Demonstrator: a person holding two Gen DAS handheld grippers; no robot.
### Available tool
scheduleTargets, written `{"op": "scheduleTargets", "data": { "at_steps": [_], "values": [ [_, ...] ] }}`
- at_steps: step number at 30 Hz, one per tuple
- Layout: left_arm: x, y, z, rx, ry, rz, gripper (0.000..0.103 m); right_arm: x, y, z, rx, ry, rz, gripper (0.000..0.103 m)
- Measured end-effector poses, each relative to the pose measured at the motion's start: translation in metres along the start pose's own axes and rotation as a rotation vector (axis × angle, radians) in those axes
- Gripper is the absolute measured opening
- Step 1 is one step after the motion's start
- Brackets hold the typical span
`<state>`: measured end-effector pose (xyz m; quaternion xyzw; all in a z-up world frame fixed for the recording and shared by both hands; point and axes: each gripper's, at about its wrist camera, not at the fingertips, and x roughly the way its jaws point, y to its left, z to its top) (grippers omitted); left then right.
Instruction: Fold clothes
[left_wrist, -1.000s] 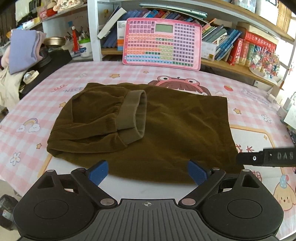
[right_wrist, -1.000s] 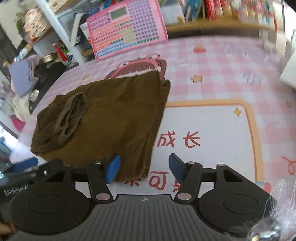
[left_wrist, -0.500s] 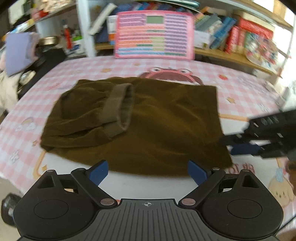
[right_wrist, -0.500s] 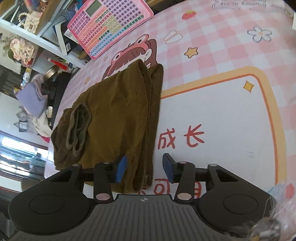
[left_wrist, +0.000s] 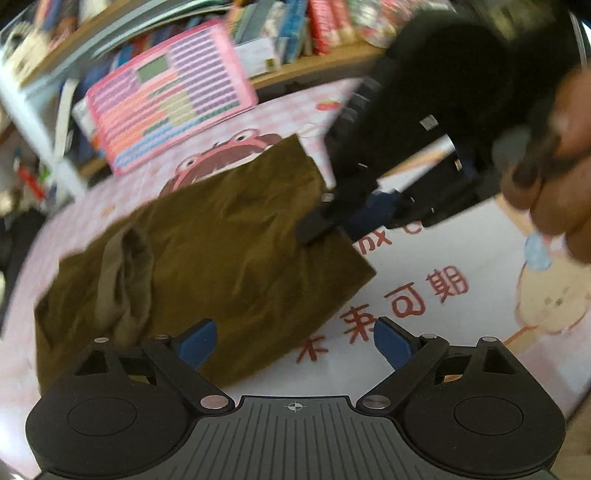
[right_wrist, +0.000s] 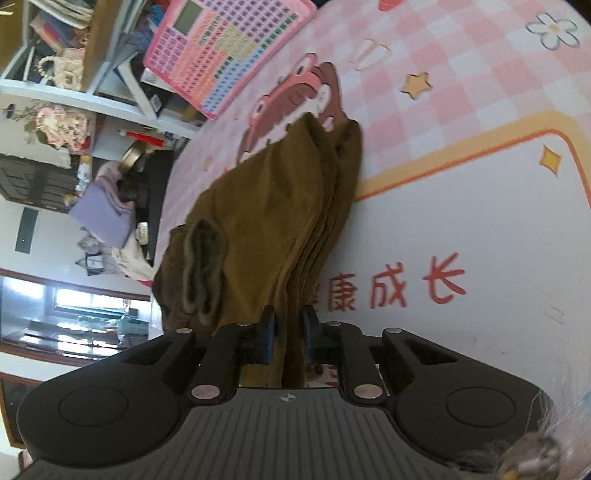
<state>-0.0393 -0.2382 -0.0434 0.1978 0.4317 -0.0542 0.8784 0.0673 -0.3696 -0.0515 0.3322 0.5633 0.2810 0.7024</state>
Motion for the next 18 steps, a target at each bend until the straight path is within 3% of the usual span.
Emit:
{"op": "scheduleTargets", "data": {
  "at_steps": [4, 6, 8, 9, 10, 12, 18],
  "values": [
    [0.013, -0.019, 0.006, 0.145, -0.025, 0.093, 0.08, 0.001, 0.008, 0.002, -0.013, 0.015, 0.001, 0.014],
    [0.019, -0.025, 0.007, 0.19, -0.054, 0.168, 0.068, 0.0, 0.011, 0.004, -0.026, 0.016, 0.001, 0.014],
    [0.022, -0.026, 0.009, 0.199, -0.072, 0.189, 0.052, 0.0, 0.011, 0.005, -0.032, 0.018, -0.005, 0.016],
    [0.022, -0.026, 0.011, 0.196, -0.08, 0.181, 0.04, -0.001, 0.01, 0.005, -0.029, 0.015, -0.013, 0.022],
    [0.022, -0.025, 0.012, 0.192, -0.092, 0.169, 0.033, -0.002, 0.009, 0.006, -0.023, 0.006, -0.02, 0.041],
    [0.02, -0.023, 0.013, 0.178, -0.113, 0.142, 0.015, -0.007, 0.004, 0.009, -0.011, -0.023, -0.018, 0.059],
    [0.005, -0.012, 0.017, 0.111, -0.139, 0.067, 0.007, -0.002, -0.018, 0.023, 0.11, -0.036, -0.008, 0.063]
  ]
}}
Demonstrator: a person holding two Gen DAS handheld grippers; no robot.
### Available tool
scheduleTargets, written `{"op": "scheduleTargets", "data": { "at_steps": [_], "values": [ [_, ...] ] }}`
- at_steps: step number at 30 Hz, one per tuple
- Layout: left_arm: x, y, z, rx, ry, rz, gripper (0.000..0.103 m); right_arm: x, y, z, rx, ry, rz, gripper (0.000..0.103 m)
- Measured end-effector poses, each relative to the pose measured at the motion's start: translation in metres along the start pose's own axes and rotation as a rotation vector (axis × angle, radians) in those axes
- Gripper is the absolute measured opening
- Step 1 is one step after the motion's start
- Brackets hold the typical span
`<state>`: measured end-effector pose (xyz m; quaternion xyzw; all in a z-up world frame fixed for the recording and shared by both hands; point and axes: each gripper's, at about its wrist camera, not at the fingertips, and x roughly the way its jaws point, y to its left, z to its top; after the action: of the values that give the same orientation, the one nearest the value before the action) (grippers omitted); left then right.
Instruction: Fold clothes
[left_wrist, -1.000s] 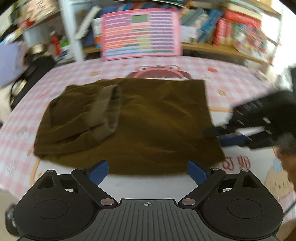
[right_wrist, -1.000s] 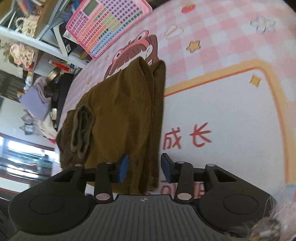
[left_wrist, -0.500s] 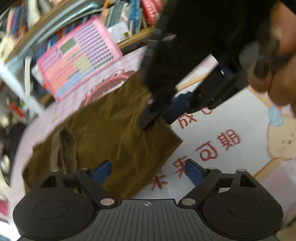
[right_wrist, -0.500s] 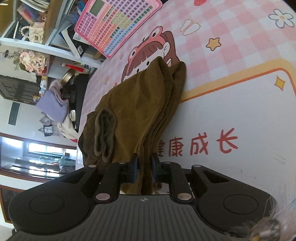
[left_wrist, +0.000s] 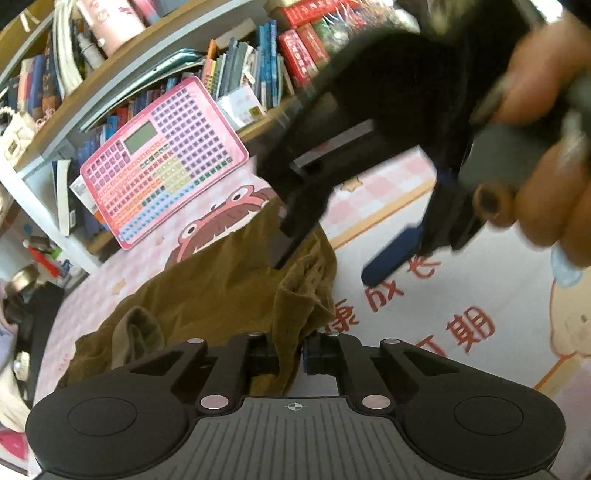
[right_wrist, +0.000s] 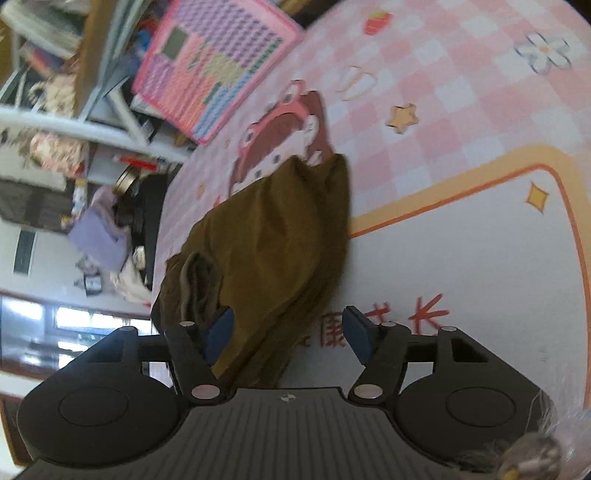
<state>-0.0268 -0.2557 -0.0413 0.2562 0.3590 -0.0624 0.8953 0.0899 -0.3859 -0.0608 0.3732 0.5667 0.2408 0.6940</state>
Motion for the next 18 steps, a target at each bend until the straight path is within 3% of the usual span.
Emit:
{"op": "scheduleTargets", "data": {
  "at_steps": [6, 11, 14, 16, 18],
  "values": [
    [-0.024, 0.019, 0.002, -0.086, -0.034, -0.048, 0.007, 0.013, -0.014, 0.017, 0.126, -0.003, 0.047, 0.063],
    [-0.039, 0.025, -0.005, -0.118, -0.036, -0.088, 0.007, 0.015, -0.017, 0.031, 0.159, -0.041, 0.046, 0.05],
    [-0.042, 0.029, -0.01, -0.148, -0.028, -0.124, 0.007, 0.011, -0.026, 0.035, 0.195, -0.059, 0.042, 0.038],
    [-0.042, 0.029, -0.013, -0.16, -0.019, -0.146, 0.007, 0.007, -0.03, 0.035, 0.194, -0.062, 0.052, 0.014],
    [-0.041, 0.027, -0.013, -0.161, -0.021, -0.172, 0.007, 0.003, -0.033, 0.034, 0.19, -0.065, 0.064, 0.012]
  ]
}}
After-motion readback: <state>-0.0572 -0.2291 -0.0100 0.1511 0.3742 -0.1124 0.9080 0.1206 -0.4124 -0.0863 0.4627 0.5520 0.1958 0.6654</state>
